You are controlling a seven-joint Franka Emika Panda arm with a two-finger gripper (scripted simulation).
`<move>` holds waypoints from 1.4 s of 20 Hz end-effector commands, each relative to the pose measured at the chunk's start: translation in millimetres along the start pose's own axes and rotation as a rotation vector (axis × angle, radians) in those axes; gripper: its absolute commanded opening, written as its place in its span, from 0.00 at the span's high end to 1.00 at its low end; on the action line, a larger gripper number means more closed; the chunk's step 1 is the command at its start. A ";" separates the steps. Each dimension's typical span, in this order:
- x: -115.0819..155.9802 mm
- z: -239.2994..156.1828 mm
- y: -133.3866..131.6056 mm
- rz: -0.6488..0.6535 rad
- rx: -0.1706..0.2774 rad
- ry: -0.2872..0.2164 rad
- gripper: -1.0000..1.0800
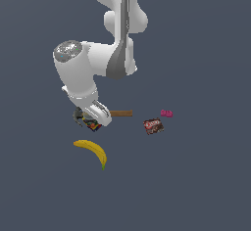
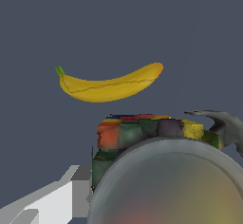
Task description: Pick up a designated object from a clutter of objects.
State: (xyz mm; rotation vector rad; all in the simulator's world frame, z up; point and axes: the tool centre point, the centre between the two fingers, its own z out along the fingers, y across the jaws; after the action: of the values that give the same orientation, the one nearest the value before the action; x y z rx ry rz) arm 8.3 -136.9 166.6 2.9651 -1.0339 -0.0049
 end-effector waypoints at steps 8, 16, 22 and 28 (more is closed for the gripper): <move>22.4 -96.2 -16.3 0.001 0.001 0.003 1.00; 41.0 -170.2 -30.3 0.000 0.001 0.003 1.00; 52.5 -211.6 -38.7 0.000 0.002 0.003 1.00; 60.0 -235.9 -44.0 -0.001 0.002 0.003 1.00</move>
State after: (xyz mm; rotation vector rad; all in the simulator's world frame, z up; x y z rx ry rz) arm 81.1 -139.5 394.8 2.9659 -1.0330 -0.0047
